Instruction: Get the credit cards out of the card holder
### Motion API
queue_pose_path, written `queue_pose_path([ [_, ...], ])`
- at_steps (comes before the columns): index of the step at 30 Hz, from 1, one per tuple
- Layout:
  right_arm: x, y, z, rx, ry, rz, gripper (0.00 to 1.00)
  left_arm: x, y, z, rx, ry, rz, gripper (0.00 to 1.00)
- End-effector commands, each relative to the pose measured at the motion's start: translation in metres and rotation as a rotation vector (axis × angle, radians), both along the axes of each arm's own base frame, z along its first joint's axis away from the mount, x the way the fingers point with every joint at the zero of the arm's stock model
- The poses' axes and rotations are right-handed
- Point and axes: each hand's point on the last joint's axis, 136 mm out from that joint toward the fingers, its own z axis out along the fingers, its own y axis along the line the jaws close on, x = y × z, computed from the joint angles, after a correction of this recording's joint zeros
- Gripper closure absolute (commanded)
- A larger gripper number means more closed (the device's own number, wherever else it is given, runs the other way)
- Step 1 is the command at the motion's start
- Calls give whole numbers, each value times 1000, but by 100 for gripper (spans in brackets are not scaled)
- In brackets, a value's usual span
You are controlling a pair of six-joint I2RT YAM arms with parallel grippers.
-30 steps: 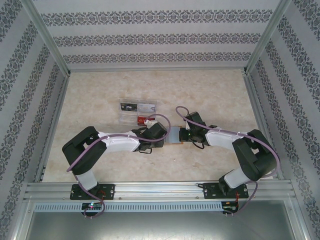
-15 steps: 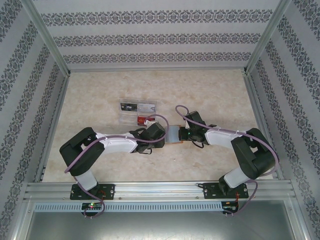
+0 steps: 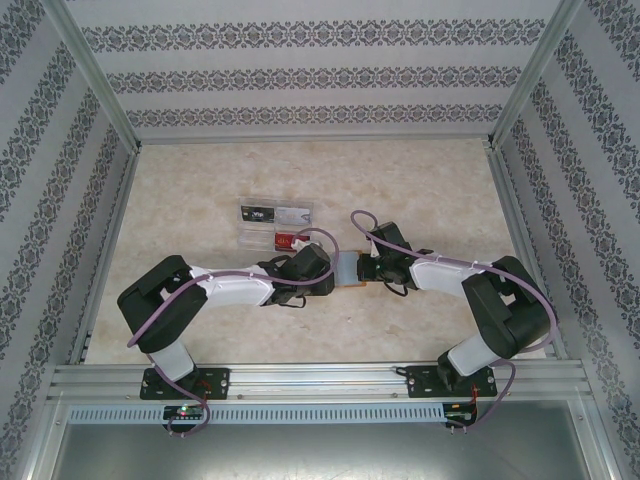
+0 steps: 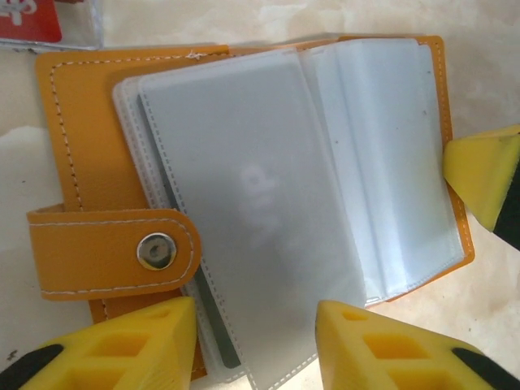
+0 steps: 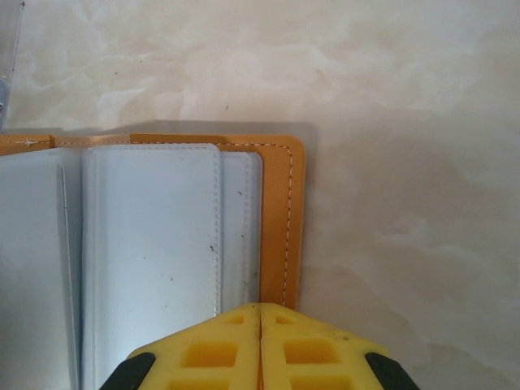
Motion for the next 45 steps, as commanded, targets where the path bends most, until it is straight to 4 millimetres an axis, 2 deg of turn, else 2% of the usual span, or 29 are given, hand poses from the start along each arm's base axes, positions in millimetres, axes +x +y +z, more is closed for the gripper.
queue_pose_path([
  [1,-9,-1,-10,-1,56,1,90,7,-15,17,-65,-52,-38,52],
  [5,-9,-2,-10,-2,54,0,90,9,-18,24,-73,-65,-47,46],
  [10,-8,-1,-10,-2,52,2,90,11,-26,36,-98,-86,-75,46],
  [22,-8,-3,-7,-4,44,-5,90,13,-39,44,-119,-95,-114,41],
  [23,-8,-3,-7,-5,43,-7,90,13,-38,42,-111,-92,-112,29],
  [24,-8,-4,-6,-6,39,-8,90,13,-36,41,-105,-89,-107,22],
  [26,-7,-6,-4,-7,31,-15,89,12,-35,39,-99,-84,-105,15],
  [33,-5,-12,4,-13,-8,-38,85,11,-28,37,-71,-82,-90,2],
  [36,-3,-19,13,-17,-43,-60,82,11,-24,39,-59,-90,-86,0],
  [40,0,-28,34,-24,-125,-87,76,11,-18,42,-43,-100,-78,0],
  [45,1,-21,60,37,-193,-64,70,8,-11,48,-47,-117,-76,4],
])
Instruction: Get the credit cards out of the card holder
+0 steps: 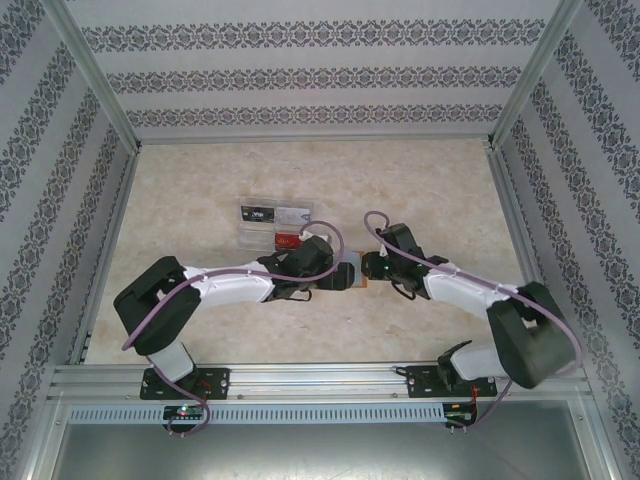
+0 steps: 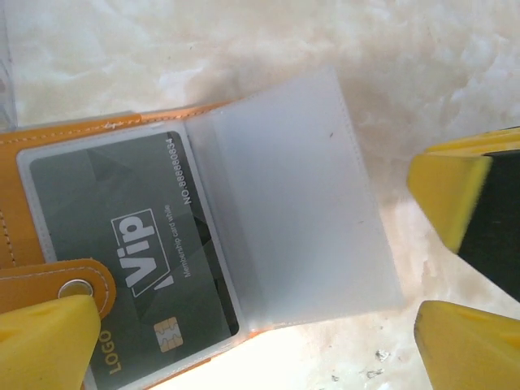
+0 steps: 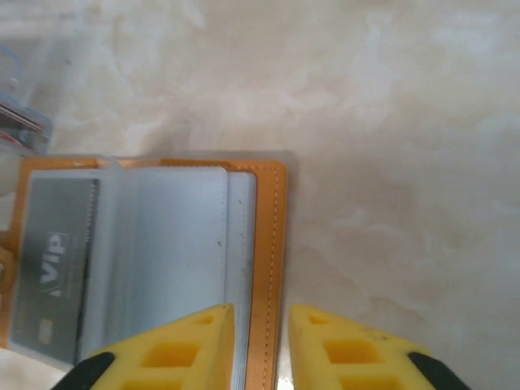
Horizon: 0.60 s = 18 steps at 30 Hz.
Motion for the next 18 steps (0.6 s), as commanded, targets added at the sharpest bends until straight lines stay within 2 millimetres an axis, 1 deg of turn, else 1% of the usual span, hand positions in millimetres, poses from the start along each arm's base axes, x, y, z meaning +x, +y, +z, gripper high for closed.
queue_pose_path([
  [1,1,0,10,14,-28,9,70,-3,12,7,18,-31,1,6],
  [3,-1,9,13,41,-26,45,70,-3,20,4,21,-30,19,13],
  [5,-4,21,15,67,-17,83,71,-2,28,-2,23,-22,37,25],
  [7,-6,34,17,84,-11,125,74,-1,34,-10,21,-10,52,41],
  [9,-9,48,19,93,-3,166,79,0,40,-19,17,9,64,55],
  [11,-11,62,20,99,3,207,81,3,43,-27,14,26,76,73],
  [14,-10,75,18,112,26,226,86,7,46,-35,16,40,82,85],
  [18,-6,84,8,125,79,219,87,11,49,-40,21,50,94,86],
])
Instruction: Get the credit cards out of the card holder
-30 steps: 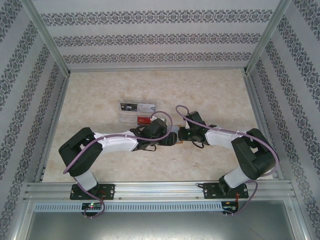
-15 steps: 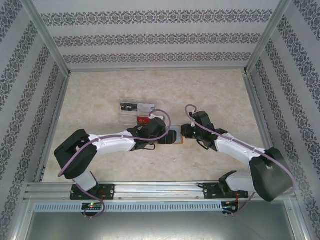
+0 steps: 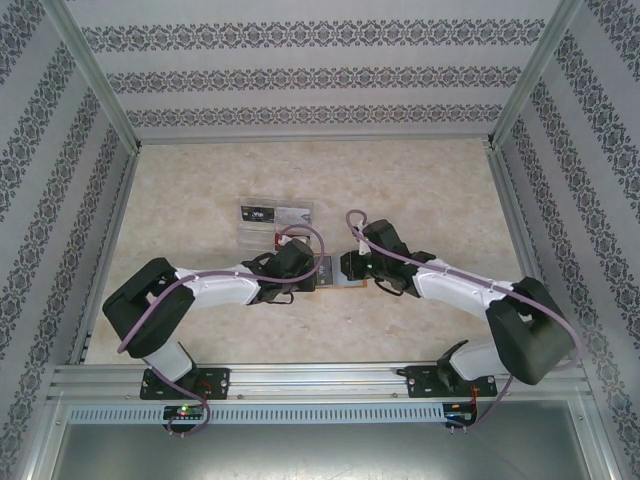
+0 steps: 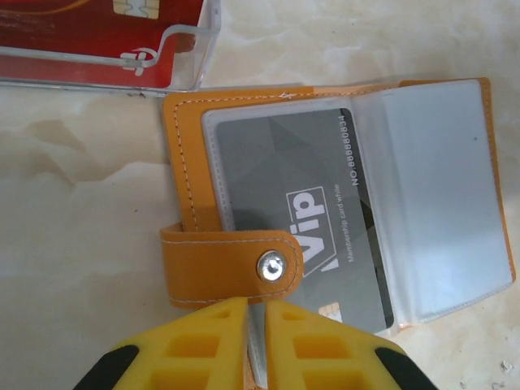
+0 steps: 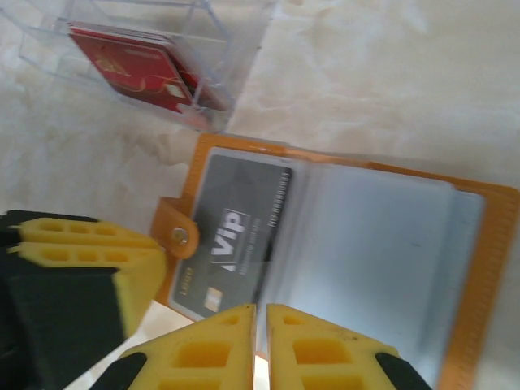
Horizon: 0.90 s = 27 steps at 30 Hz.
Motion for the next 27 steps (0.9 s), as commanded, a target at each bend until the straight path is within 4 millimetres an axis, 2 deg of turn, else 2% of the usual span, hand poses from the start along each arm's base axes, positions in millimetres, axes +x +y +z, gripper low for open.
queue_pose_path([
  [1,5,12,-1,32,36,6,87,9,-3,1,-31,-16,6,86],
  [8,7,19,-20,34,100,5,85,10,-4,-6,-41,0,5,87],
  [17,5,16,-43,33,174,-22,81,7,-5,-14,-49,21,8,89],
  [27,5,17,-52,43,207,-31,81,7,-6,-12,-57,23,8,89],
])
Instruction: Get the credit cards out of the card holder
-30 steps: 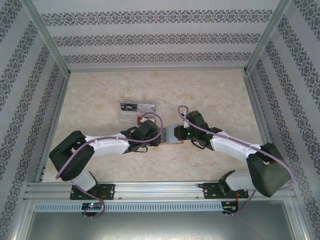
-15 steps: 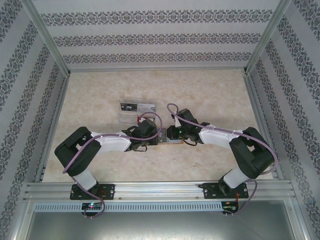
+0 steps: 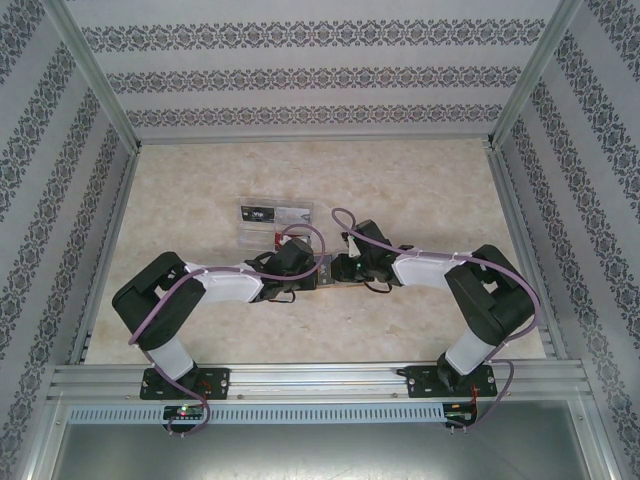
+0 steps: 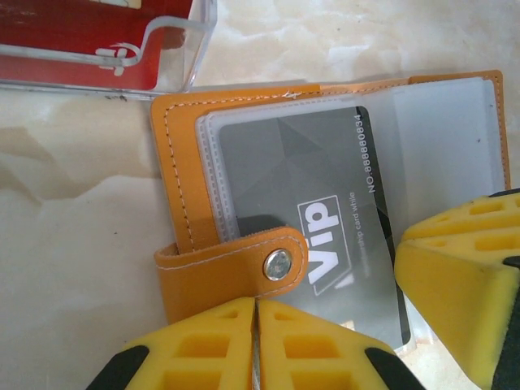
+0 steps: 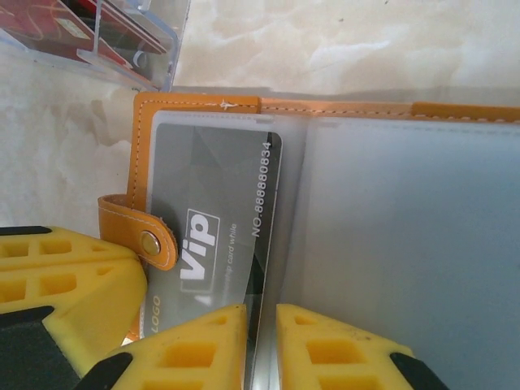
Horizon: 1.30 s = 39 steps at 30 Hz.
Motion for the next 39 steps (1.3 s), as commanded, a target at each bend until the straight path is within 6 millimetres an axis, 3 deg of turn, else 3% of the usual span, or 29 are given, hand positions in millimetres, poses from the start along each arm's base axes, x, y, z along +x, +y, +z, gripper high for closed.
queue_pose_path([
  [1,5,4,0,28,15,-11,81,1,0,-3,-24,8,12,89],
  [8,4,9,2,61,26,-8,83,1,-2,-3,-25,11,7,90],
  [11,3,9,2,69,30,-4,90,1,-2,-3,-25,13,8,90],
  [12,2,10,3,78,31,-1,98,1,-2,-3,-22,13,8,90],
  [13,1,10,4,82,32,-1,100,1,-2,-3,-19,14,8,90],
  [24,5,-15,18,92,-10,-53,100,1,5,-4,6,12,27,91],
  [32,4,-23,16,92,-4,-59,100,1,4,-2,6,12,22,92],
  [36,5,-18,13,104,9,-37,80,1,2,-3,7,15,18,98],
  [39,8,-15,11,103,10,-27,76,1,2,-5,10,21,17,100],
])
